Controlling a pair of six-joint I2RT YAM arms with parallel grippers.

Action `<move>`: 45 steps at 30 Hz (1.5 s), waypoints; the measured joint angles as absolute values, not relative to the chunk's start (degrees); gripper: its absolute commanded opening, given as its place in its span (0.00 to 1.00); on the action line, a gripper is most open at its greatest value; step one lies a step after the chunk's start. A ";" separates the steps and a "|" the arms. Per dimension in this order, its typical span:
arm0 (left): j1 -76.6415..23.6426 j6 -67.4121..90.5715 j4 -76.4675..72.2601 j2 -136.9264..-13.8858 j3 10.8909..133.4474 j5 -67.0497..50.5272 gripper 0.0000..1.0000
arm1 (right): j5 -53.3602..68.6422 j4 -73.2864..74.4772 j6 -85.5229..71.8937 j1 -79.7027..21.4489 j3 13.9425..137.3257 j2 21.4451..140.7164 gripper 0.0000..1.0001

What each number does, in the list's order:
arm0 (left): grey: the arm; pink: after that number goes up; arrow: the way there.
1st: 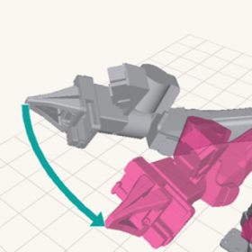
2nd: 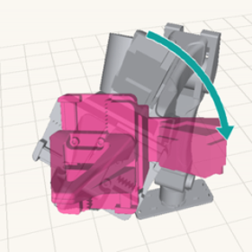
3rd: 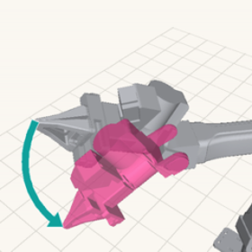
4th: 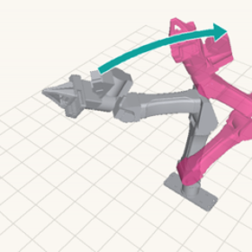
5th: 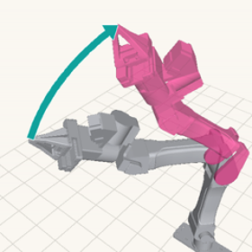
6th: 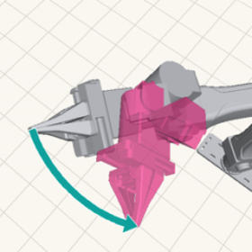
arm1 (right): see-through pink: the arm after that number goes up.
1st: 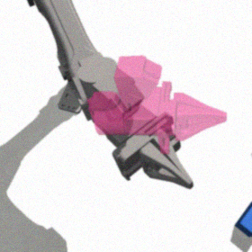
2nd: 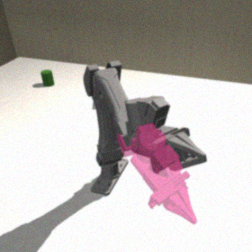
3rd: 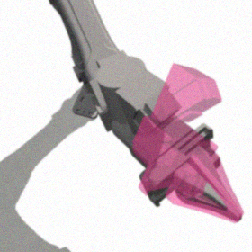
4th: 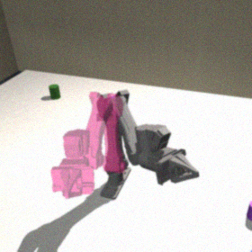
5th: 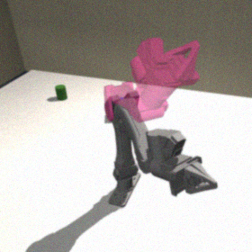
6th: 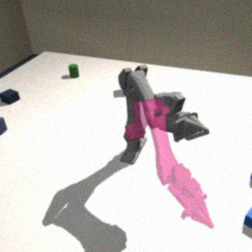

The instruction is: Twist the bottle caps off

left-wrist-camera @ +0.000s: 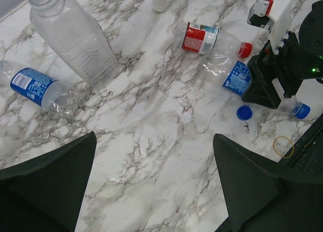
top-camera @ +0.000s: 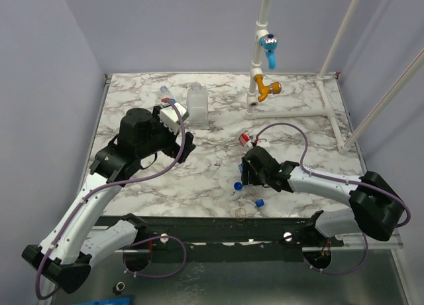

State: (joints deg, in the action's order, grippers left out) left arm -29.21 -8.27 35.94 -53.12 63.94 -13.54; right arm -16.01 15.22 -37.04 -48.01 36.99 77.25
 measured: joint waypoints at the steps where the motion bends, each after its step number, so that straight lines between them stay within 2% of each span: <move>1: -29.21 -8.51 35.97 -52.99 63.92 -13.93 0.99 | -16.01 14.87 -36.86 -48.01 36.99 76.84 0.63; 10: -29.21 -15.86 35.33 -51.24 63.83 -20.69 0.99 | -12.82 15.84 -32.49 -48.01 41.23 69.04 0.60; 16: -29.19 -34.61 33.32 -45.45 60.12 -30.06 0.99 | -2.85 16.03 -28.42 -48.01 53.25 68.62 0.60; 25: -29.19 -70.02 28.21 -36.73 51.79 -35.51 0.99 | 13.91 18.17 -23.44 -48.01 70.19 74.98 0.60; 33: -29.21 -93.41 19.86 -32.10 41.45 -38.61 0.99 | 25.34 21.82 -22.00 -48.01 80.66 82.87 0.60; 45: -29.19 -104.31 14.96 -34.41 39.46 -38.13 0.99 | 32.27 26.17 -20.95 -48.03 85.03 87.70 0.57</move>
